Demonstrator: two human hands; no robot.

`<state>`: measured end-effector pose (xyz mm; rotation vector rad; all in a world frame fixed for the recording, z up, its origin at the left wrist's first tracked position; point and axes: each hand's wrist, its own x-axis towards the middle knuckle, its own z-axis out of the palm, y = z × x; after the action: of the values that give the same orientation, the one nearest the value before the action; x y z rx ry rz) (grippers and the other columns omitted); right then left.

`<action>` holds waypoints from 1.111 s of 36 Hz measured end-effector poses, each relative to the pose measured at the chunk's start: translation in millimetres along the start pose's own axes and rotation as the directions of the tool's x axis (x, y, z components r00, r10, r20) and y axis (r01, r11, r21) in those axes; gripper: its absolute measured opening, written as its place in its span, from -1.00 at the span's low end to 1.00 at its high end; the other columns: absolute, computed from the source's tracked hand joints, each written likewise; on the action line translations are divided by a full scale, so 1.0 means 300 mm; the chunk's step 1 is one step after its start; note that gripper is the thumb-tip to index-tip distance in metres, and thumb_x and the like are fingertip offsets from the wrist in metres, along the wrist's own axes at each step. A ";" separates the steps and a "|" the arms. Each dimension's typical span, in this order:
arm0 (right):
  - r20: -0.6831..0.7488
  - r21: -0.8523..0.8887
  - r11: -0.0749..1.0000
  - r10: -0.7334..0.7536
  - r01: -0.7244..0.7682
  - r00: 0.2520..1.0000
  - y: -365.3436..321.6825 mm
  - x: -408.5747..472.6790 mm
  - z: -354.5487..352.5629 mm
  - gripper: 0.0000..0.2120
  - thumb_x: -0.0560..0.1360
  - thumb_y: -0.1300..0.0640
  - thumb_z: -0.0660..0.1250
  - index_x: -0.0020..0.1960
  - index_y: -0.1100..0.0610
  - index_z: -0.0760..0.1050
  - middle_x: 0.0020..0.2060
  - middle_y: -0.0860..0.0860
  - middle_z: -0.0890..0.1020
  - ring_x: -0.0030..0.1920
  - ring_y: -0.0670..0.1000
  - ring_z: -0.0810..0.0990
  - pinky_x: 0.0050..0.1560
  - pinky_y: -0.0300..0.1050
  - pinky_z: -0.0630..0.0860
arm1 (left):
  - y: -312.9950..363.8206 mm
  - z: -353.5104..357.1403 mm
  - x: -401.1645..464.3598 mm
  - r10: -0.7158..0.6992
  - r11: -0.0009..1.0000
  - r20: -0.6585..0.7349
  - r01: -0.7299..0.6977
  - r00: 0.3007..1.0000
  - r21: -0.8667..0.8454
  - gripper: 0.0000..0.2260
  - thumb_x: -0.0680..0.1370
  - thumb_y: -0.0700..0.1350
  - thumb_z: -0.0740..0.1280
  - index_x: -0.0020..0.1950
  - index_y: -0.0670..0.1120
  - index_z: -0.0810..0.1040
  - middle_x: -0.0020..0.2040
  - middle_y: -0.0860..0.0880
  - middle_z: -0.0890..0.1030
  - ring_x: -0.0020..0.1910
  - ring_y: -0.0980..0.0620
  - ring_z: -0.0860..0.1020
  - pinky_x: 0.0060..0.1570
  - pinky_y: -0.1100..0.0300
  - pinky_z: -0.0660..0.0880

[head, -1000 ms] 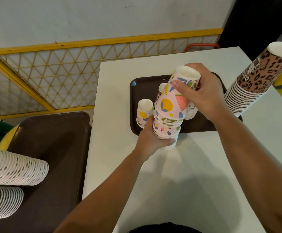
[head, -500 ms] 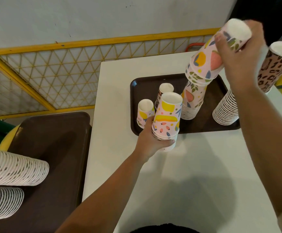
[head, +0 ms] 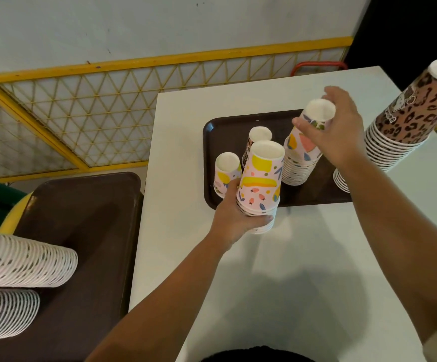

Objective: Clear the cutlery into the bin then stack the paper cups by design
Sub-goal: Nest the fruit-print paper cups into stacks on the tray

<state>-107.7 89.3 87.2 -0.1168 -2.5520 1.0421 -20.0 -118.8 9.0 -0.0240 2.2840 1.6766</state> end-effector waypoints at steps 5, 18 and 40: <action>-0.016 0.203 0.970 -0.132 0.133 0.991 -0.106 -0.053 -0.037 -0.34 0.41 -0.20 0.28 0.39 0.11 0.25 0.29 -0.02 0.43 0.27 -0.13 0.42 0.21 -0.39 0.30 | 0.023 0.004 0.001 0.033 0.999 -0.001 -0.033 0.999 0.015 -0.24 0.35 -0.14 0.55 0.42 0.08 0.20 0.22 0.14 0.48 0.27 0.10 0.43 0.27 0.10 0.42; 0.432 0.275 0.961 -0.157 0.036 0.888 -0.174 -0.194 0.021 -0.48 0.38 0.04 0.44 0.28 0.08 0.36 0.01 -0.16 0.50 -0.01 -0.21 0.51 -0.15 -0.52 0.44 | 0.054 0.009 -0.017 0.061 0.998 -0.050 -0.061 0.997 -0.003 -0.27 0.29 -0.13 0.59 0.26 0.19 0.23 0.08 0.24 0.48 0.07 0.24 0.46 -0.02 0.43 0.41; -0.163 0.519 0.853 0.038 0.053 0.986 -0.216 -0.054 -0.137 -0.59 0.31 -0.16 0.41 0.04 0.03 0.43 -0.12 -0.13 0.60 -0.09 -0.16 0.62 -0.05 -0.17 0.58 | 0.034 0.010 -0.020 0.012 0.999 -0.030 -0.013 0.999 -0.030 -0.30 0.28 -0.18 0.60 0.33 0.02 0.35 0.12 0.13 0.56 0.14 0.12 0.52 0.08 0.28 0.48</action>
<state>-72.9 66.1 153.6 -0.0430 -2.0315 1.6095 -15.7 -113.9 19.3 -0.0421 2.2848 1.7280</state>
